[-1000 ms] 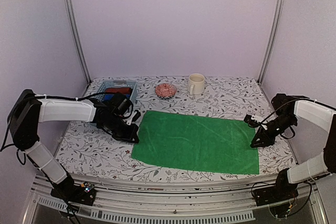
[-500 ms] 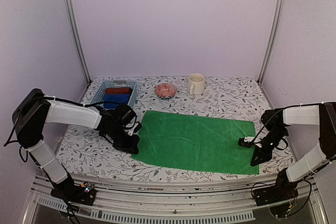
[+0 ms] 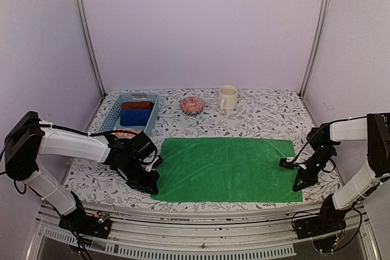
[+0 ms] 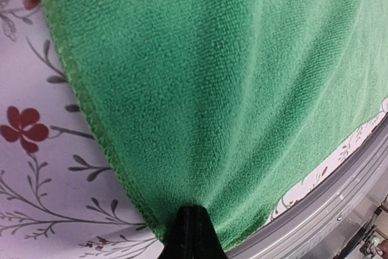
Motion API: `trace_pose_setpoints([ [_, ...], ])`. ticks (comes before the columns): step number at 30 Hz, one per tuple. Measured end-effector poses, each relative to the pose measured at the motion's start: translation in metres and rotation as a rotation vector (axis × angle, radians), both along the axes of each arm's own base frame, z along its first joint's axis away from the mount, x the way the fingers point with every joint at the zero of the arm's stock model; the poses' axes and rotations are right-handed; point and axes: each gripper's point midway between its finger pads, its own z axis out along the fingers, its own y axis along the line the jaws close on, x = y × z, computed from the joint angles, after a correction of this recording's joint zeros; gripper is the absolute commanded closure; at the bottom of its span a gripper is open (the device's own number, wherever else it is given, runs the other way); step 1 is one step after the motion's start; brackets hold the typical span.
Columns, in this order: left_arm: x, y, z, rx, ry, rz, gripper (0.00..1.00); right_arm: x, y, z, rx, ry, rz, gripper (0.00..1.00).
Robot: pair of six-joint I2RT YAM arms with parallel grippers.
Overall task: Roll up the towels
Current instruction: Adjust the towel at the center of the board, then pick up the towel from the center of the board.
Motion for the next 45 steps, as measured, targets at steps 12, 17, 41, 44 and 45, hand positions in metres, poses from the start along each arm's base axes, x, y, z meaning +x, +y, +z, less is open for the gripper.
trace_pose_setpoints([
  [12, -0.031, -0.017, 0.007, -0.019, 0.068, -0.065, 0.94, 0.032, -0.040, 0.005, -0.190, -0.098, 0.092, 0.76],
  [17, -0.018, -0.031, 0.039, -0.052, 0.024, -0.118, 0.74, 0.040, -0.038, 0.034, -0.165, -0.110, 0.112, 0.70],
  [41, 0.151, -0.011, 0.113, -0.108, -0.572, 0.142, 0.49, 0.246, -0.037, 0.039, -0.055, -0.182, -0.510, 0.67],
  [44, 0.150, -0.014, 0.105, -0.118, -0.555, 0.139, 0.49, 0.249, -0.039, 0.023, -0.069, -0.152, -0.534, 0.67],
  [45, 0.149, -0.014, 0.104, -0.121, -0.551, 0.138, 0.50, 0.249, -0.040, 0.019, -0.072, -0.146, -0.538, 0.67],
])
